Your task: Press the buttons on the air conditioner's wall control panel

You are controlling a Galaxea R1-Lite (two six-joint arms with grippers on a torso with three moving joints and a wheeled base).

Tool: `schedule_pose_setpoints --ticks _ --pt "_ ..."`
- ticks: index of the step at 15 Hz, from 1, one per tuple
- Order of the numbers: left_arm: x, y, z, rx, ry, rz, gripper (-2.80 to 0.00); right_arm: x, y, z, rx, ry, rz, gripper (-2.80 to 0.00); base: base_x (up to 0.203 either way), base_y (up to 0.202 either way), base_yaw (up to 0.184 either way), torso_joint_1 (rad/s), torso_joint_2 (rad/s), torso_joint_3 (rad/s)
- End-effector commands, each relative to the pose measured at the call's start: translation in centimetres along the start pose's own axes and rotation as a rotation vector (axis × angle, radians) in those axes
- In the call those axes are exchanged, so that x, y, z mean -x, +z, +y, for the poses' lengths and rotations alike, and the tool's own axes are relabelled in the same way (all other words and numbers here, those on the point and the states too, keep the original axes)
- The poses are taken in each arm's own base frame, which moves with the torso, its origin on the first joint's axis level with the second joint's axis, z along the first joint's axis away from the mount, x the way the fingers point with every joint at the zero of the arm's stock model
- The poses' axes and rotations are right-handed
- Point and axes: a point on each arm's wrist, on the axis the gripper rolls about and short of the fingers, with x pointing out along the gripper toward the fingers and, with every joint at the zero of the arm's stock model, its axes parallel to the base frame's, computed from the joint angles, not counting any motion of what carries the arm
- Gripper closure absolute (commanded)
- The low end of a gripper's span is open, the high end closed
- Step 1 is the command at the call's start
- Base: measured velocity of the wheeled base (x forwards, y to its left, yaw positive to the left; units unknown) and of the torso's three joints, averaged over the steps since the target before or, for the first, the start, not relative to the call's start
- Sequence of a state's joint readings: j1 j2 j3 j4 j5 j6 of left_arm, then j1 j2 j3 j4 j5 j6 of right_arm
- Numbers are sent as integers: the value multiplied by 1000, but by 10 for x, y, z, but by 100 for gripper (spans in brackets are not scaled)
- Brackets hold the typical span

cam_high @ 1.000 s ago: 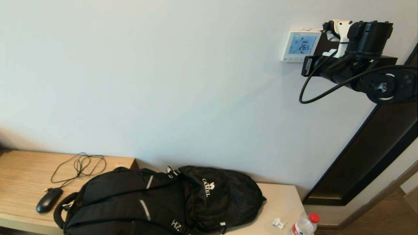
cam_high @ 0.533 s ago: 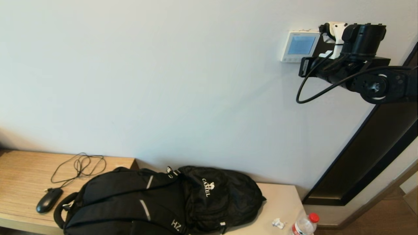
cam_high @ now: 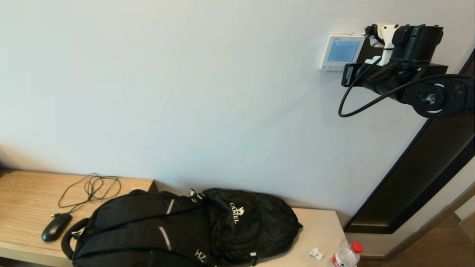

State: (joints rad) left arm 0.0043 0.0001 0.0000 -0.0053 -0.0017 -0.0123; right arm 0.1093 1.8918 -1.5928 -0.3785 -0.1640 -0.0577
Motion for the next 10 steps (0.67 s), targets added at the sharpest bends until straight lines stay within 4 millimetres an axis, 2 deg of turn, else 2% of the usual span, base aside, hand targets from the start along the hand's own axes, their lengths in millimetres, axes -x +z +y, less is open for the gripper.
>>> schedule_pose_setpoints --ticks 1,6,10 --pt "0 0 0 0 1 -1 0 19 16 -3 -5 2 -31 0 0 0 0 0 0 0" --pt "0 0 0 0 1 -1 0 75 27 -12 -6 5 -27 0 0 0 0 0 0 0" --pt "0 0 0 0 1 -1 0 139 2 -18 5 29 53 0 0 0 0 0 0 0"
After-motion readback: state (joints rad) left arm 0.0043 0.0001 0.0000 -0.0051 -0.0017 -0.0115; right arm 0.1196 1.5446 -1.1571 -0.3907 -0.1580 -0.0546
